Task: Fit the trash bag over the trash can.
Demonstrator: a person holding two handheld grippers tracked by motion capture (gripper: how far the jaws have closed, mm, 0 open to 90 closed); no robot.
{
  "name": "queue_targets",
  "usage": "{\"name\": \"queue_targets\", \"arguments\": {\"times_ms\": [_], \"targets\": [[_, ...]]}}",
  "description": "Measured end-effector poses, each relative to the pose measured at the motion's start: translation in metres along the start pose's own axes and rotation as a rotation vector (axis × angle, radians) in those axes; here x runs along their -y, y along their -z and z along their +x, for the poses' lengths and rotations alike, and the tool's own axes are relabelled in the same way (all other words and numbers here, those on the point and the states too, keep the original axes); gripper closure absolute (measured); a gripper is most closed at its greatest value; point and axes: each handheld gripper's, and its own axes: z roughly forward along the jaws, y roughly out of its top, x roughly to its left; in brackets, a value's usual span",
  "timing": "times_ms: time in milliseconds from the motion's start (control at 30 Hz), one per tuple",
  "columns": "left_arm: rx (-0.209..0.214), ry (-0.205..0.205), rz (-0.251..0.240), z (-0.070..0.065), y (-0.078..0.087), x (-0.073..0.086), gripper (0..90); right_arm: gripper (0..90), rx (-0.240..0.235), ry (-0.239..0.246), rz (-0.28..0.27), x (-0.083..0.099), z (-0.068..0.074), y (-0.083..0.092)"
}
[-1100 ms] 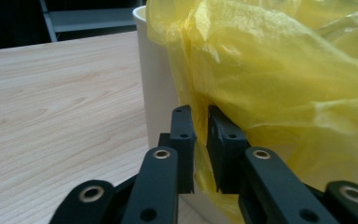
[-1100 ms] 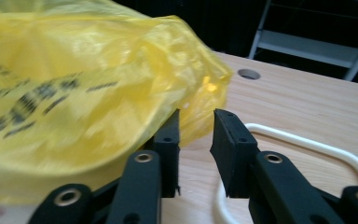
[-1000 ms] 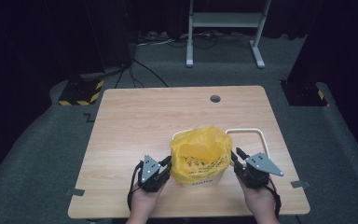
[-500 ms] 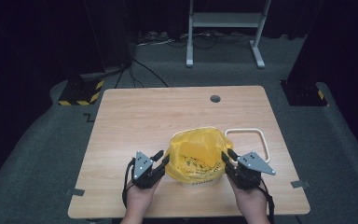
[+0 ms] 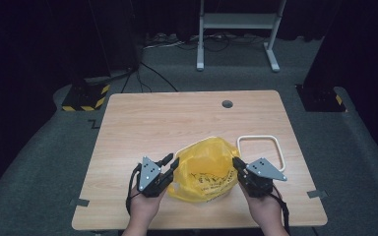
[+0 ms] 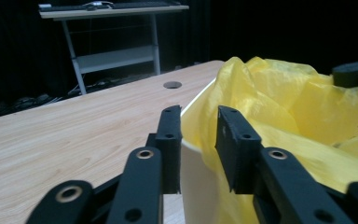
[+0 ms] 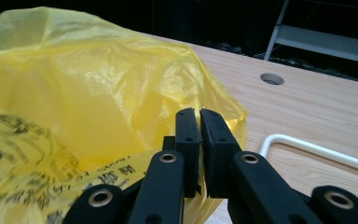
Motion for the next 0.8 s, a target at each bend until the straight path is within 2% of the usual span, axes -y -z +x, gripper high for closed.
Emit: {"name": "queue_targets", "arguments": {"times_ms": [67,100,133,200,233,333,367,400,500,600,700,800], "targets": [[-0.008,-0.013,-0.020,-0.003,0.007,0.002,73.7,86.0,0.000,0.004,0.000,0.000,0.002,-0.001],[-0.013,-0.007,-0.038,-0.004,0.011,0.003,73.7,85.6,-0.001,0.005,0.000,0.001,0.002,-0.001],[-0.029,0.007,-0.077,-0.005,0.021,0.004,73.6,85.3,-0.003,0.005,0.000,0.001,0.002,-0.001],[-0.027,0.023,-0.113,-0.008,0.029,0.006,73.8,84.5,-0.007,0.007,0.001,0.001,0.002,0.000],[-0.031,0.004,-0.119,-0.011,0.032,0.006,74.6,84.3,-0.006,0.008,0.002,0.001,0.002,0.000],[-0.032,-0.054,-0.070,-0.016,0.028,0.009,75.6,83.8,-0.003,0.009,0.002,0.001,0.003,-0.001],[-0.029,-0.046,-0.062,-0.016,0.025,0.009,75.9,83.7,-0.004,0.005,0.003,0.001,0.003,-0.001],[0.002,-0.039,-0.043,-0.013,0.020,0.010,76.2,83.6,-0.004,0.004,0.003,0.002,0.003,-0.001],[0.027,-0.063,-0.027,-0.014,0.015,0.009,77.8,83.0,-0.006,0.007,0.002,0.002,0.003,0.000],[0.041,-0.037,0.001,-0.011,0.010,0.006,78.6,83.0,-0.005,0.010,0.004,0.002,0.003,-0.001],[0.035,-0.057,0.017,-0.011,0.008,0.002,88.7,83.1,-0.005,0.013,0.007,0.003,0.003,-0.001],[0.012,-0.066,0.012,-0.008,0.006,0.000,90.0,83.1,-0.003,0.015,0.005,0.004,0.004,-0.002]]}}
